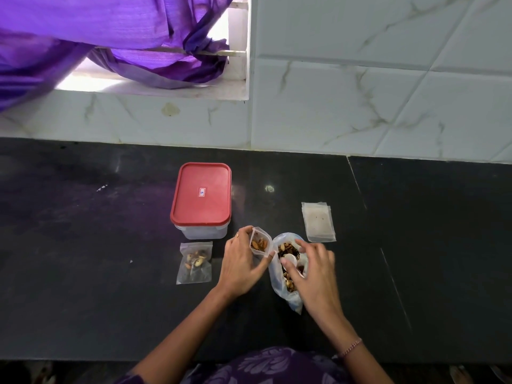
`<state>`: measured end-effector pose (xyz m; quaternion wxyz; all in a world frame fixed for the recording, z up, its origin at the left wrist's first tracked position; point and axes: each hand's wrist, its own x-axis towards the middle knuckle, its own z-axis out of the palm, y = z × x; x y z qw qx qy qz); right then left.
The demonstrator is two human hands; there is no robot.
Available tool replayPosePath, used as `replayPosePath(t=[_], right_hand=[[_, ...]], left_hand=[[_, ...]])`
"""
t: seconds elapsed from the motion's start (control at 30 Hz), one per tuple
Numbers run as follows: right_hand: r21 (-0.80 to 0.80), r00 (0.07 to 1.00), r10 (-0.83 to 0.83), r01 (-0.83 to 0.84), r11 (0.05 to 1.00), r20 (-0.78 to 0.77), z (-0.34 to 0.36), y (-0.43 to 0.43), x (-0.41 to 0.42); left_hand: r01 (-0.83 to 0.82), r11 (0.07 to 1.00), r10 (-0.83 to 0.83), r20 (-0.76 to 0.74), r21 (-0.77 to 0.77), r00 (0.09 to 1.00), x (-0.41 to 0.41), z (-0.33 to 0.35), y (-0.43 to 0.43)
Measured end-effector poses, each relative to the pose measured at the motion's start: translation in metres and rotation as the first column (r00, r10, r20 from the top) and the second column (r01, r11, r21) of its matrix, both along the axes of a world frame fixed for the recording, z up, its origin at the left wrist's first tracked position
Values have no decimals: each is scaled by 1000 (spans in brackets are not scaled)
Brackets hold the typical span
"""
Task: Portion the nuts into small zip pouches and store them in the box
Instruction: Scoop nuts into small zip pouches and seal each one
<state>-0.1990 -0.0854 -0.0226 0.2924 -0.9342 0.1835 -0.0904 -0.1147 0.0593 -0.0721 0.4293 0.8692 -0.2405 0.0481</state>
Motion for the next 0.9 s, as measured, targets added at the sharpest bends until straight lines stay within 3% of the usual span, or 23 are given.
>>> replayPosePath(t=[0.1,0.2,0.4,0.57,0.67,0.8,0.9], right_hand=[[116,994,79,-87,989,74,14,23,14],[109,996,79,-82,991,33,20,31,27],[105,991,92,-102,989,97,21,15,41],[157,978,209,-211,965,24,29,4,47],[196,967,255,-255,947,25,34,5,49],[381,980,160,-194,904,119,36,15,47],[567,989,46,-120,815,143,31,27,43]], left_hand=[[0,1000,0,-13,5,1000,0,-3,-3],[5,1000,-5,-24,2,1000,0,0,-3],[72,997,-72,-50,11,996,-1,17,5],[179,964,-227,-253,-196,941,11,27,22],[139,955,-208,-257,-263,944,16,27,26],[24,909,-172,-322,-416,931,16,33,28],[-41,883,-140,-346,-467,928,14,35,30]])
